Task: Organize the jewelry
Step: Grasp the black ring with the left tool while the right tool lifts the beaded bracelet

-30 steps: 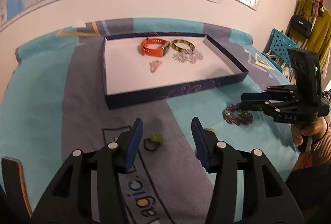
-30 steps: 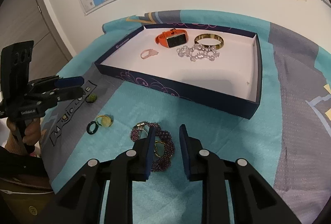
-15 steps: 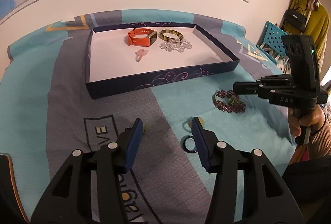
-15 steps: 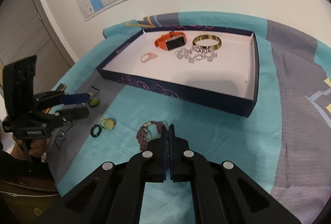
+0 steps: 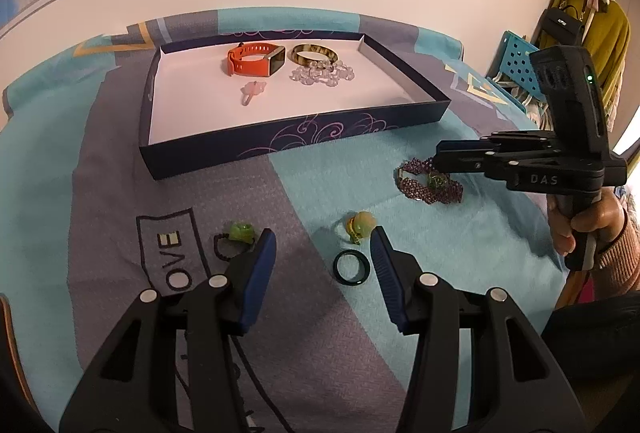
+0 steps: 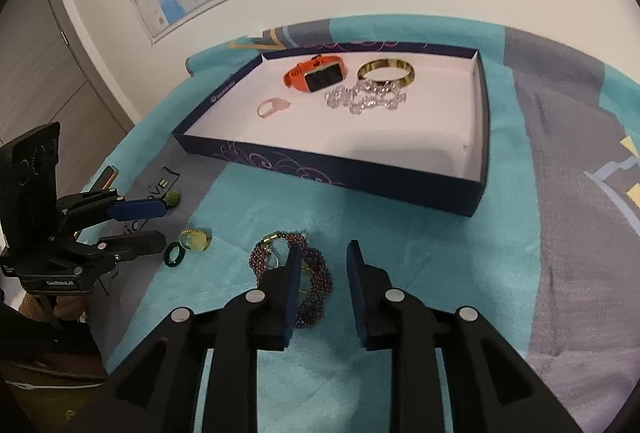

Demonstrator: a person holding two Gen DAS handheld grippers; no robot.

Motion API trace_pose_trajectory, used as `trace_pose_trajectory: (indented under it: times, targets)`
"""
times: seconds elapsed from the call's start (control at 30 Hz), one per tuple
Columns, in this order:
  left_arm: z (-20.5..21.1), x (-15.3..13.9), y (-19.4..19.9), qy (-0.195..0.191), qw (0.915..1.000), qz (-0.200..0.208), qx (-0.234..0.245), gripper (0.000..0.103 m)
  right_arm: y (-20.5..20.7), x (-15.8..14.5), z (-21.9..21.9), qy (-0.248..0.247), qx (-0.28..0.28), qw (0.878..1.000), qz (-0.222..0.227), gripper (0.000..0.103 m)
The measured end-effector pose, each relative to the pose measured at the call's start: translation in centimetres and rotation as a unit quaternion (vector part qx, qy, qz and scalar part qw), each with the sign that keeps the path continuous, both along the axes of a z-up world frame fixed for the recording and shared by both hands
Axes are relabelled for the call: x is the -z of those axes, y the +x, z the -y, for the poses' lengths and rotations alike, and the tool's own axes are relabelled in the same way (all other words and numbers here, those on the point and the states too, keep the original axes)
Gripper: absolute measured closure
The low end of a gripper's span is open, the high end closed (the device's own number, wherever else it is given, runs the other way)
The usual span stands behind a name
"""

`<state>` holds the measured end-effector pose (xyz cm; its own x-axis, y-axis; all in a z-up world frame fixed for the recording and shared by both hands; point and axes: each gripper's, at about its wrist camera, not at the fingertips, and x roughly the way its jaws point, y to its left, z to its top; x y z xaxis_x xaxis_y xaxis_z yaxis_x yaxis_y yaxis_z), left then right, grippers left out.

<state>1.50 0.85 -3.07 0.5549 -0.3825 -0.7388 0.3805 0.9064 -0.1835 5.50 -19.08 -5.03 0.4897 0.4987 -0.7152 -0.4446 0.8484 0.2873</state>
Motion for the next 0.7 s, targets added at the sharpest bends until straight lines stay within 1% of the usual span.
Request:
trace_pose_trajectory:
  times: [0.03,0.07,0.1,0.13,0.27,0.37,0.63,0.7]
  targets:
    - [0.0,0.0,0.0,-0.001,1.0,-0.001,0.0,0.054,0.1,0.2,-0.3,-0.005,-0.003,1.0,-0.001,0.081]
    - [0.0,0.0,0.0,-0.001,1.0,-0.001,0.0,0.054,0.1,0.3,-0.5,-0.011,-0.006,1.0,-0.001,0.083]
    - [0.1,0.0,0.0,-0.001,1.0,-0.001,0.001,0.054,0.1,0.3,-0.7,-0.015,-0.008,1.0,0.002,0.093]
    - [0.2,0.0,0.0,0.0,1.0,-0.001,0.002,0.055,0.1,0.4,-0.8,-0.016,-0.012,1.0,0.001,0.099]
    - [0.3,0.0,-0.1,0.001,1.0,-0.001,0.006,0.054,-0.2,0.3,-0.9,-0.012,-0.013,1.0,0.004,0.101]
    - [0.4,0.0,-0.2,0.0,1.0,-0.002,0.008,0.054,-0.7,-0.1,-0.8,-0.006,-0.014,1.0,0.013,0.102]
    - [0.9,0.1,-0.8,0.009,0.9996,-0.001,0.026,0.055,-2.3,-2.6,-0.8,0.018,-0.019,0.999,0.047,0.102]
    - [1.1,0.1,-1.1,0.014,0.9994,-0.002,0.032,0.056,-2.6,-3.1,-0.8,0.022,-0.021,0.998,0.054,0.102]
